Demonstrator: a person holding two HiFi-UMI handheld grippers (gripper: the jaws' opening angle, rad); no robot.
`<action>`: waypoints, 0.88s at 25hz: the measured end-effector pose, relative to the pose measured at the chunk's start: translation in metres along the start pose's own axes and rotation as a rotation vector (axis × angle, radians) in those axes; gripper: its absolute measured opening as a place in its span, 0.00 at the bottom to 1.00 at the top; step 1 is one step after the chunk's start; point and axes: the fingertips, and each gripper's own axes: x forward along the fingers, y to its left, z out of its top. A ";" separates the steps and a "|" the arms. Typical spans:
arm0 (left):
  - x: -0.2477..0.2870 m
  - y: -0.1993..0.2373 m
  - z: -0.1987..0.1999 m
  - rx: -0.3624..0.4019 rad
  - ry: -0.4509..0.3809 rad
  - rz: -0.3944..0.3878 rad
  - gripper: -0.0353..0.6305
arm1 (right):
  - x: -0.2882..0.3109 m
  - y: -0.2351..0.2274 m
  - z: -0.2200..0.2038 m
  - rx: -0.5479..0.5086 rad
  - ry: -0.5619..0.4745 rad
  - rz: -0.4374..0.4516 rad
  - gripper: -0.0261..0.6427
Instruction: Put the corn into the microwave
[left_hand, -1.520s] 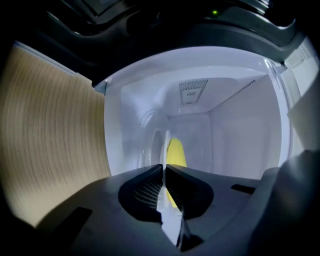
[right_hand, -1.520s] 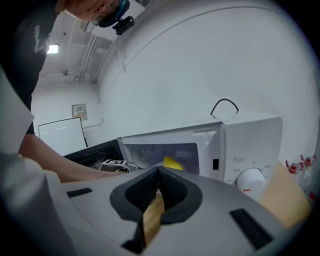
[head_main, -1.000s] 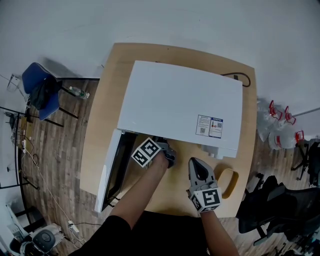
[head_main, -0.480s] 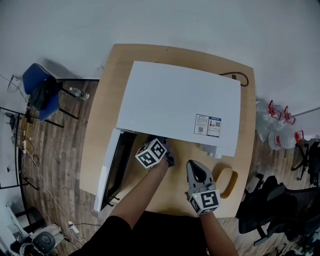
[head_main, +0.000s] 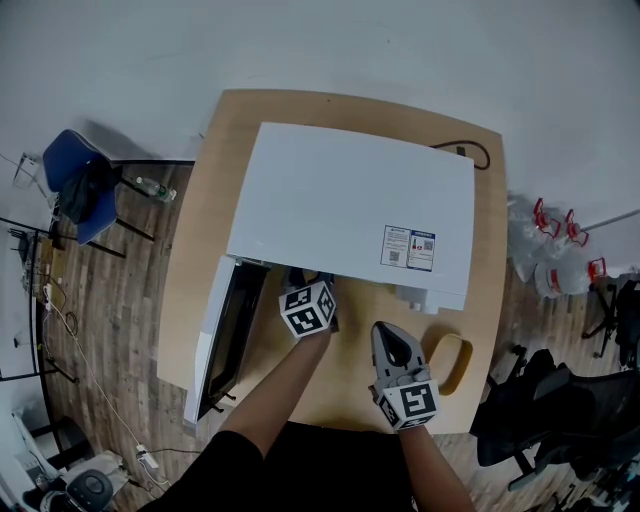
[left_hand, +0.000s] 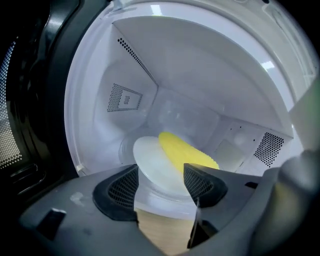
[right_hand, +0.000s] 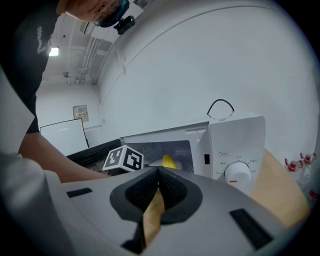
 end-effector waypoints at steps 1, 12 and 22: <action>0.000 0.000 0.000 0.010 -0.001 0.005 0.45 | 0.000 -0.001 0.000 0.002 -0.001 -0.002 0.13; -0.006 0.007 -0.006 0.080 0.012 0.032 0.47 | -0.002 -0.006 0.002 0.011 -0.005 -0.007 0.13; -0.032 0.014 -0.003 0.062 -0.016 0.043 0.47 | -0.007 -0.005 0.002 0.009 -0.017 -0.006 0.13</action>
